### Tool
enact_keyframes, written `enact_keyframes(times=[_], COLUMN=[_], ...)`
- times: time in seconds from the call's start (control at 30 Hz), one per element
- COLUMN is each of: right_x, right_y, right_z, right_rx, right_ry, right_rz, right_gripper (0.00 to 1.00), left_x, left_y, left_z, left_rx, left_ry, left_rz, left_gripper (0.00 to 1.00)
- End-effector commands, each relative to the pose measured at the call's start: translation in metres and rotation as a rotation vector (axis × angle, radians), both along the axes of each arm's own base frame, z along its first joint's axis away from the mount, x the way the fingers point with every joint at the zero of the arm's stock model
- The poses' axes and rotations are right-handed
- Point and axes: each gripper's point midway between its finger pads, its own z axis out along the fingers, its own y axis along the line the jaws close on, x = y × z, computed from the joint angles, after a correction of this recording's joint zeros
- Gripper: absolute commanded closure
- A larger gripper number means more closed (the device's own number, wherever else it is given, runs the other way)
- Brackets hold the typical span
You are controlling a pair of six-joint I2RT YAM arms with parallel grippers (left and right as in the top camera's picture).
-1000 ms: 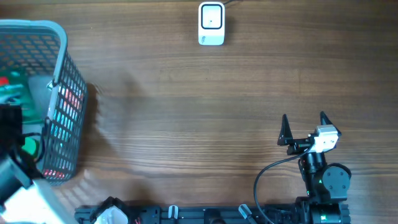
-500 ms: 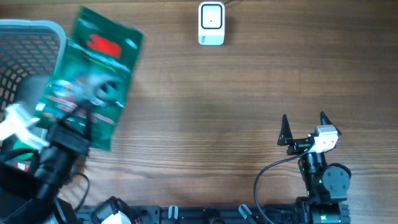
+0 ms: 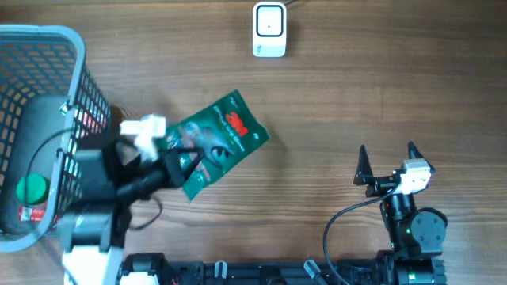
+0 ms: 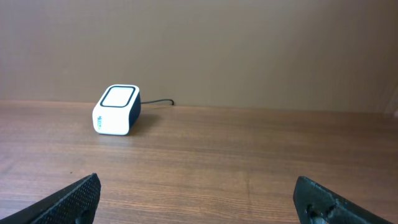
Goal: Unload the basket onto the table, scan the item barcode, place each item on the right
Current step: 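Lift the 3M glove pack out and place it on the table, then reach the left gripper into the basket and grasp the green-lidded jar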
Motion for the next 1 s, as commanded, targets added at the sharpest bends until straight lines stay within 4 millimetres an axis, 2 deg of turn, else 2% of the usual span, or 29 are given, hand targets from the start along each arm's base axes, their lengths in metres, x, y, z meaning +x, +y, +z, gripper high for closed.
enact_keyframes(times=[0.0,0.1,0.17,0.2,0.23,0.27,0.3,0.33,0.37,0.43,0.47,0.53,0.6,0.67,0.7,0.73,0.77,0.83,0.87,0.93,0.97], right_x=[0.0,0.0,0.0,0.0,0.0,0.0,0.0,0.0,0.0,0.0,0.0,0.0,0.0,0.0,0.0,0.0,0.0,0.0,0.0,0.0,0.0], right_y=[-0.003,-0.003,-0.003,-0.003,-0.003,-0.003,-0.003,-0.003,-0.003,-0.003,-0.003,-0.003,-0.003,-0.003,-0.003,-0.003,-0.003,-0.003,-0.003,-0.003,-0.003], right_z=[0.001,0.001,0.001,0.001,0.001,0.001,0.001,0.001,0.001,0.001,0.001,0.001,0.001,0.001,0.001,0.001,0.001,0.001,0.001,0.001,0.001], right_rx=[-0.011,-0.011,-0.012,-0.011,-0.011,-0.011,-0.011,-0.011,-0.011,-0.011,-0.012,-0.012,-0.011,-0.012,-0.011,-0.011,-0.011,-0.011,-0.011,-0.011,-0.011], right_ry=[-0.008,-0.008,-0.008,-0.008,-0.008,-0.008,-0.008,-0.008,-0.008,-0.008,-0.008,-0.008,-0.008,-0.008,-0.008,-0.008,-0.008,-0.008,-0.008,-0.008,-0.008], right_rz=[-0.016,-0.016,-0.016,-0.016,-0.016,-0.016,-0.016,-0.016,-0.016,-0.016,-0.016,-0.016,-0.016,-0.016,-0.016,-0.016,-0.016,-0.016,-0.016,-0.016,-0.016], right_gripper=[0.0,0.0,0.0,0.0,0.0,0.0,0.0,0.0,0.0,0.0,0.0,0.0,0.0,0.0,0.0,0.0,0.0,0.0,0.0,0.0,0.0], left_x=[0.03,0.037,0.035,0.034,0.036,0.043,0.049,0.057,0.067,0.08,0.086,0.099,0.109,0.111,0.107,0.098,0.085,0.051,0.034,-0.001,-0.016], left_y=[-0.028,-0.075,-0.094,-0.097,-0.096,-0.092,-0.088,-0.082,-0.071,-0.051,-0.04,-0.005,0.034,0.084,0.115,0.153,0.193,0.265,0.292,0.33,0.338], left_z=[-0.056,-0.107,-0.134,-0.141,-0.144,-0.14,-0.132,-0.12,-0.1,-0.066,-0.048,0.006,0.072,0.128,0.142,0.147,0.144,0.128,0.122,0.107,0.098], left_rx=[0.108,0.144,0.16,0.169,0.179,0.194,0.205,0.224,0.26,0.338,0.378,0.47,0.49,0.476,0.449,0.416,0.377,0.319,0.302,0.225,0.175], left_ry=[0.155,0.246,0.305,0.317,0.316,0.297,0.275,0.252,0.221,0.161,0.134,0.053,-0.058,-0.156,-0.154,-0.122,-0.063,0.074,0.124,0.233,0.293], left_rz=[0.002,-0.138,-0.181,-0.192,-0.184,-0.159,-0.136,-0.101,-0.048,0.029,0.08,0.236,0.405,0.6,0.734,0.894,1.053,1.341,1.451,1.663,1.742], left_gripper=[0.96,0.95,0.91,0.85,0.73,0.61,0.34,0.24,0.18,0.0,0.0,0.0,0.0,0.0,0.0,0.0,0.0,0.0,0.0,0.0,0.0])
